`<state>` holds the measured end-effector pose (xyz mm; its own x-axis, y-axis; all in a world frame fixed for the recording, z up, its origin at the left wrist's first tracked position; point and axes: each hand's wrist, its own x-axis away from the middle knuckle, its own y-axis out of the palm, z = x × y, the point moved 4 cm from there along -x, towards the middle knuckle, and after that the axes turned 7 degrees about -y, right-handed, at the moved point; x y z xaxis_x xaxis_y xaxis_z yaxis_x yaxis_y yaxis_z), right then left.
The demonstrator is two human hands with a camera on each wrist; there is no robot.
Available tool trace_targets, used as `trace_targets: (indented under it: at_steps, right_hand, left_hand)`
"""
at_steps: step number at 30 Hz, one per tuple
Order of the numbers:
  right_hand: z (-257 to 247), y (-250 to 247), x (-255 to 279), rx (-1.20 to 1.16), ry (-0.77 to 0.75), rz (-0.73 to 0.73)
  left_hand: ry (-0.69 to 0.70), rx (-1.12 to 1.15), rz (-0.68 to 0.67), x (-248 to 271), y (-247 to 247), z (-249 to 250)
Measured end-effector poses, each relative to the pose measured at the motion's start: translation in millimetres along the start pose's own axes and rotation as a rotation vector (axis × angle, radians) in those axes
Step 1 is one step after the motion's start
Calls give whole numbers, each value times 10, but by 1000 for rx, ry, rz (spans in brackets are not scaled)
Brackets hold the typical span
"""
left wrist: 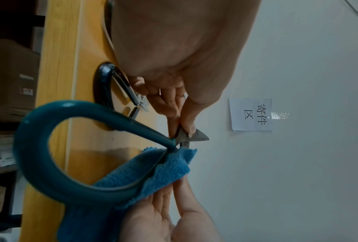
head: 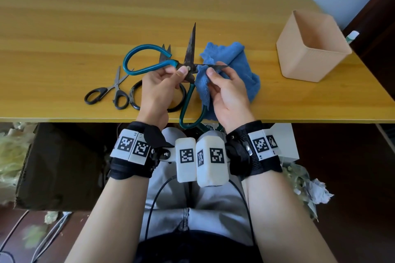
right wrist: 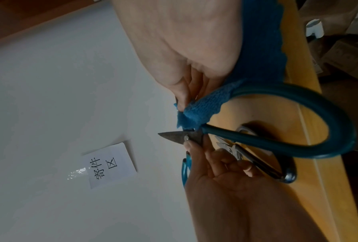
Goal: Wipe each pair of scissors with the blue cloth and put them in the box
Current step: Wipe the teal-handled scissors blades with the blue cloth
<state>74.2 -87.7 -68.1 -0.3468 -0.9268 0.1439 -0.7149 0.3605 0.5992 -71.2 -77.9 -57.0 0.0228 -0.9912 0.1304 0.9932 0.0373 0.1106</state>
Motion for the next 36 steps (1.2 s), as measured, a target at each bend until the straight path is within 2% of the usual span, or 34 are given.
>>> trace_targets:
  at_steps: [6,10,15,18,22,26,28,33,36]
  right_hand:
    - [-64,-5,3,75,43,-29]
    - [-150,-33,-50,81,13,-16]
    - [-293,-90,-196,-115,-38,115]
    - [-350,-130,-278,-161,-38,61]
    - [-348,-119,-303,118,8,-101]
    - [-352,-169,-268,504,-3,-176]
    - [-349,-203,-273,613,5,-207]
    - [-366,-296,-320,774,21,-130]
    - [-418,-324,-318,703,16,-49]
  left_hand:
    - [-12,-12,-45,-13,-47,-34]
    - [-17,48,0,-19,-59,-20]
    - [-44,130,52,-43,-85,5]
    - [-38,165,66,-30,-115,35]
    - [-38,149,67,3,-106,44]
    - [-22,114,56,6,-107,38]
    - [-24,105,50,14,-99,37]
    - [-25,77,42,8,-86,27]
    - [-38,62,36,-9,-94,7]
